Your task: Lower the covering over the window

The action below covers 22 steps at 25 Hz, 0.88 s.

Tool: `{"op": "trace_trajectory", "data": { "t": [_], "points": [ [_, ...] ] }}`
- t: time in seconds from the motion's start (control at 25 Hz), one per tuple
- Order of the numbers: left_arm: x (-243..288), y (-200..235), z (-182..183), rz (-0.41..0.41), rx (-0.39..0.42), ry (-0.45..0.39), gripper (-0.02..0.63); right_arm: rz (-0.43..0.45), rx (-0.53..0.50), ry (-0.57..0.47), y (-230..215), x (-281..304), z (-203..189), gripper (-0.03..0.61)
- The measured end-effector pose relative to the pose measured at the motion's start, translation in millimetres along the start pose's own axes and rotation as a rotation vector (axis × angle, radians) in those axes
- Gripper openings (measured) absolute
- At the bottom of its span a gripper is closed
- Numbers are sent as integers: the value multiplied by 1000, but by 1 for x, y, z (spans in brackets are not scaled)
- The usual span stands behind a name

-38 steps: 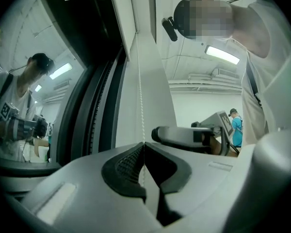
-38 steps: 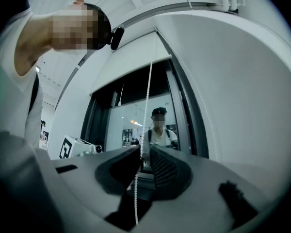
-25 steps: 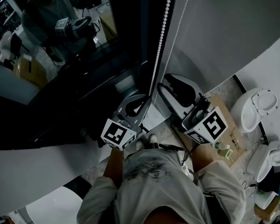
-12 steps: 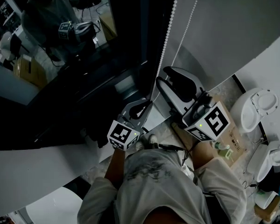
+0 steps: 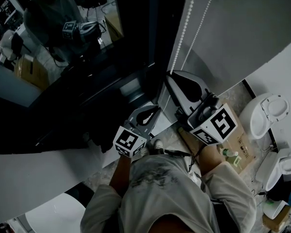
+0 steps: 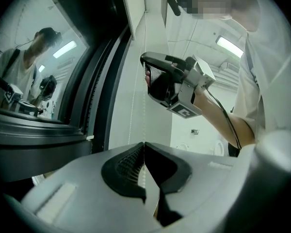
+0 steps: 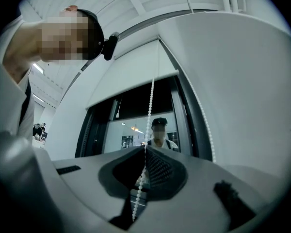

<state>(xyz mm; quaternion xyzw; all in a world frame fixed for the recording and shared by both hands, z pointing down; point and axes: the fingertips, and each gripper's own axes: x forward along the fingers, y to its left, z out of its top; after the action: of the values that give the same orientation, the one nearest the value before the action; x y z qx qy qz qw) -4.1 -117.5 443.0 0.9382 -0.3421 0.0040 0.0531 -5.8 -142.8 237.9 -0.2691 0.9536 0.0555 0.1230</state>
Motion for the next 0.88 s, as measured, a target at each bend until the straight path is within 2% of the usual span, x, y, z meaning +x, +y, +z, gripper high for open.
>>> {"op": "trace_trajectory", "data": {
  "t": [0.24, 0.6, 0.88],
  "points": [
    [-3, -3, 4, -6, 14, -6, 26, 4, 8, -9, 0, -2, 0, 18],
    [-9, -4, 35, -13, 22, -86, 43, 20, 10, -13, 2, -4, -2, 17],
    [-19, 1, 69, 7, 45, -159, 44, 19, 29, 23, 5, -5, -18, 17]
  ]
}}
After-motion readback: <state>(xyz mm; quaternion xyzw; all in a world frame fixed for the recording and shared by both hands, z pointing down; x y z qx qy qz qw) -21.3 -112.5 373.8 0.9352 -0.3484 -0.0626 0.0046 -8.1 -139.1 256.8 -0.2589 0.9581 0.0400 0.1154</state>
